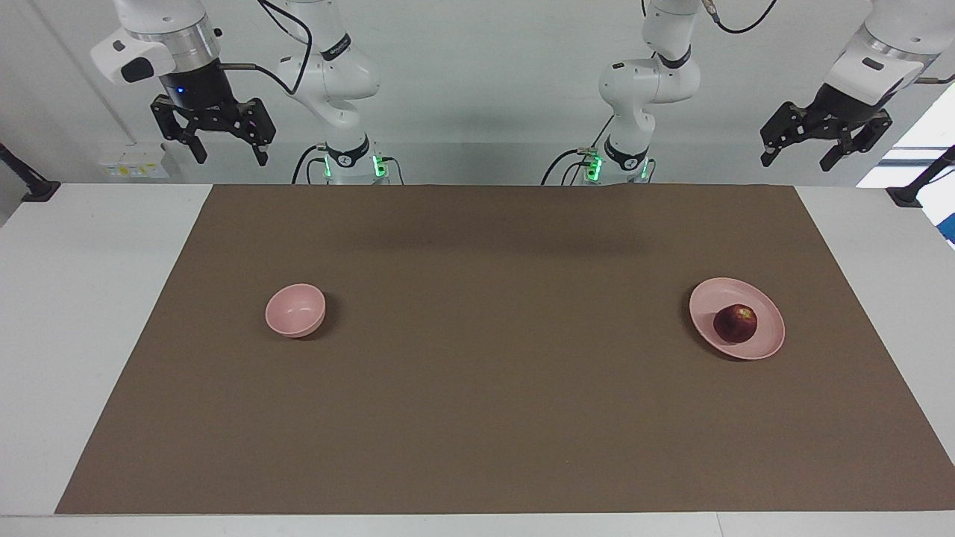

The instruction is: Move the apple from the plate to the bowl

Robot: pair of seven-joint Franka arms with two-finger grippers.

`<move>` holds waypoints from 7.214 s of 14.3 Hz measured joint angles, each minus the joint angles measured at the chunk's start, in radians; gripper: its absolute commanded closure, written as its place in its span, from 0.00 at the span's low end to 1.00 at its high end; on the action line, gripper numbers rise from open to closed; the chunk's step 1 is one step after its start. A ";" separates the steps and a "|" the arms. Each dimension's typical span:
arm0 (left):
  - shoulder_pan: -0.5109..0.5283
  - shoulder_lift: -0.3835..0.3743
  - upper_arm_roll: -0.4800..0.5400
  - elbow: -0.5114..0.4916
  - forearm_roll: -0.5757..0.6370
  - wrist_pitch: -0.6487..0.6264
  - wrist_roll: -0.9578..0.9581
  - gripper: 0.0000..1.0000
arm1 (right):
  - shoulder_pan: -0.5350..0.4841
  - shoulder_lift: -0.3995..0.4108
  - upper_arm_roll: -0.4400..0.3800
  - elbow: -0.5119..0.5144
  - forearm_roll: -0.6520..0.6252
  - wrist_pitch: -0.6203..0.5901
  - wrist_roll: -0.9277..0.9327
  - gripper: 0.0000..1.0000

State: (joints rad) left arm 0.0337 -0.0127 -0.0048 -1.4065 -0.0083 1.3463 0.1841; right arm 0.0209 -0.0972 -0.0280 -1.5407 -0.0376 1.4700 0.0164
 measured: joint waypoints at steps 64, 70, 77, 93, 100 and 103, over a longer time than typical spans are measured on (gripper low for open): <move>0.050 0.221 0.002 -0.647 0.000 1.040 0.130 0.41 | 0.000 0.000 0.001 0.000 0.000 -0.017 -0.010 0.00; 0.051 0.213 0.000 -0.658 0.000 1.042 0.147 1.00 | 0.000 0.000 0.001 0.000 0.000 -0.017 -0.010 0.00; 0.046 0.129 -0.015 -0.648 0.000 0.971 0.166 1.00 | 0.000 0.000 0.001 0.000 0.000 -0.017 -0.010 0.00; -0.348 -0.013 -0.034 -0.648 -0.400 0.719 -0.061 1.00 | -0.001 -0.006 0.000 -0.039 0.099 -0.021 0.087 0.00; -0.396 -0.017 -0.055 -0.610 -0.718 0.818 -0.139 1.00 | -0.001 -0.008 0.000 -0.091 0.291 -0.021 0.357 0.00; -0.397 -0.017 -0.103 -0.606 -0.792 0.902 -0.164 1.00 | -0.001 -0.008 0.001 -0.120 0.365 -0.007 0.462 0.00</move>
State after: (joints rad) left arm -0.3631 -0.0298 -0.1076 -2.0125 -0.8001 2.2485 0.0201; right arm 0.0200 -0.1048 -0.0274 -1.6605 0.3274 1.4632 0.4784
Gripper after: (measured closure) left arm 0.300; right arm 0.000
